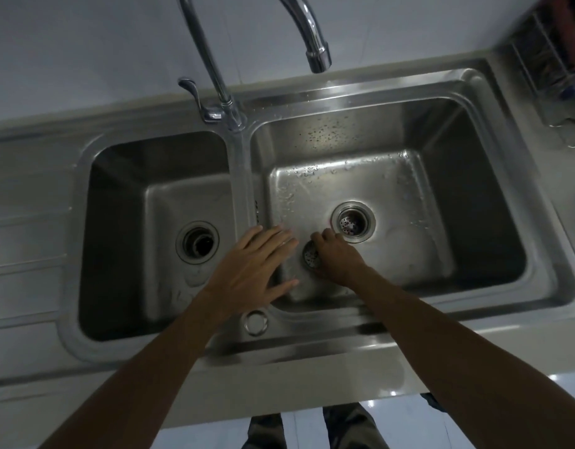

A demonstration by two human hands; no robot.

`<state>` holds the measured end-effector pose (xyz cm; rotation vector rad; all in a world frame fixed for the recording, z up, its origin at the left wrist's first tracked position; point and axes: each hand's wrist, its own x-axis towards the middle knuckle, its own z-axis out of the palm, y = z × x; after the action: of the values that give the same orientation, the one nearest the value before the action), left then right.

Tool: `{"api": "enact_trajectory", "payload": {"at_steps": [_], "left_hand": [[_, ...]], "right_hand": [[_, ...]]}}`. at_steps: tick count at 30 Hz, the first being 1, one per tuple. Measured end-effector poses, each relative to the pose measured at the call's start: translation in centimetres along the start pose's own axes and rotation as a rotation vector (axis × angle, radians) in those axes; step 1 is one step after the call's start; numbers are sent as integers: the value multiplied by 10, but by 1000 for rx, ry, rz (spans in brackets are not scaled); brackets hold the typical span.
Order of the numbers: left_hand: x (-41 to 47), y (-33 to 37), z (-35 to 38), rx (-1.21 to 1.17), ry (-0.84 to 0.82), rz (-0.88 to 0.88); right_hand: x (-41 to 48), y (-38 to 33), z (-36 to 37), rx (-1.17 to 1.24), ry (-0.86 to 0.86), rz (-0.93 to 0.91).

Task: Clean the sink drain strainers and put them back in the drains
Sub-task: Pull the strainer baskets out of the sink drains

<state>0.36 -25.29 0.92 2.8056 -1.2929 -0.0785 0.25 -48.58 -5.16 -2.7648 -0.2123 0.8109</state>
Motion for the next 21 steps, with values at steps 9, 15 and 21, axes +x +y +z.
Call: {"api": "enact_trajectory", "payload": {"at_steps": [9, 15, 21], "left_hand": [[-1, -1, 1, 21, -1, 8], [6, -3, -4, 27, -41, 12], [17, -2, -5, 26, -62, 8]], "right_hand": [[-4, 5, -5, 13, -13, 5], [-10, 45, -32, -3, 50, 60], [0, 90, -38, -120, -6, 167]]}}
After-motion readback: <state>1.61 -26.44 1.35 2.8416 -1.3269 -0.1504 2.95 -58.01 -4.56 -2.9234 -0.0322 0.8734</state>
